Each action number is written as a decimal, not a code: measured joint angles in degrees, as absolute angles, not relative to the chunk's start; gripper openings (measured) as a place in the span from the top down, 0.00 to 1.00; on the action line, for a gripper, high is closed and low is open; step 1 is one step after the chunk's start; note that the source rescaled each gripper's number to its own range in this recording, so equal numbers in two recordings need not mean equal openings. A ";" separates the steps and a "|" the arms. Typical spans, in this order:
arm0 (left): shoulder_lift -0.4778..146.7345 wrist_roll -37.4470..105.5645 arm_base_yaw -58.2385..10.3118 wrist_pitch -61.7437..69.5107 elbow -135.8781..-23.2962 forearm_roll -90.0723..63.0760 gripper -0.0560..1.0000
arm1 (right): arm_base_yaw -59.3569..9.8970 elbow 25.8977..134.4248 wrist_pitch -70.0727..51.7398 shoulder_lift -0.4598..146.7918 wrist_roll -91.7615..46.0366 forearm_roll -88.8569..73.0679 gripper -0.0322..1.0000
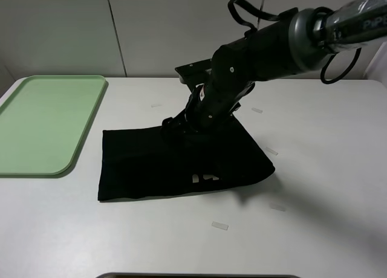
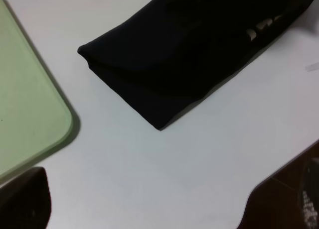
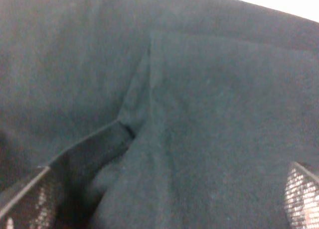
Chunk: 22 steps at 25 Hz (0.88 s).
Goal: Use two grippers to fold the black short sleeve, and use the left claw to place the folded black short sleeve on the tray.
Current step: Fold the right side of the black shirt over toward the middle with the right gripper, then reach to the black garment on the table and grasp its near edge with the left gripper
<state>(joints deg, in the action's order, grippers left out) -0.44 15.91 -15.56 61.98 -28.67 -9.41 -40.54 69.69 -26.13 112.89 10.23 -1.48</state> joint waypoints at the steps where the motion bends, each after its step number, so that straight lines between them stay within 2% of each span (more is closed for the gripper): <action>1: -0.44 15.91 -15.56 61.98 -28.67 -9.41 0.00 | -40.61 69.69 -25.81 113.71 10.23 -1.53 0.00; 12: -0.44 15.91 -15.56 61.98 -28.67 -9.41 0.00 | -40.66 69.69 -24.10 116.98 10.23 -1.06 0.00; 22: -0.44 15.91 -15.56 61.98 -28.67 -9.41 0.00 | -39.47 69.69 -28.10 96.66 10.23 10.09 0.00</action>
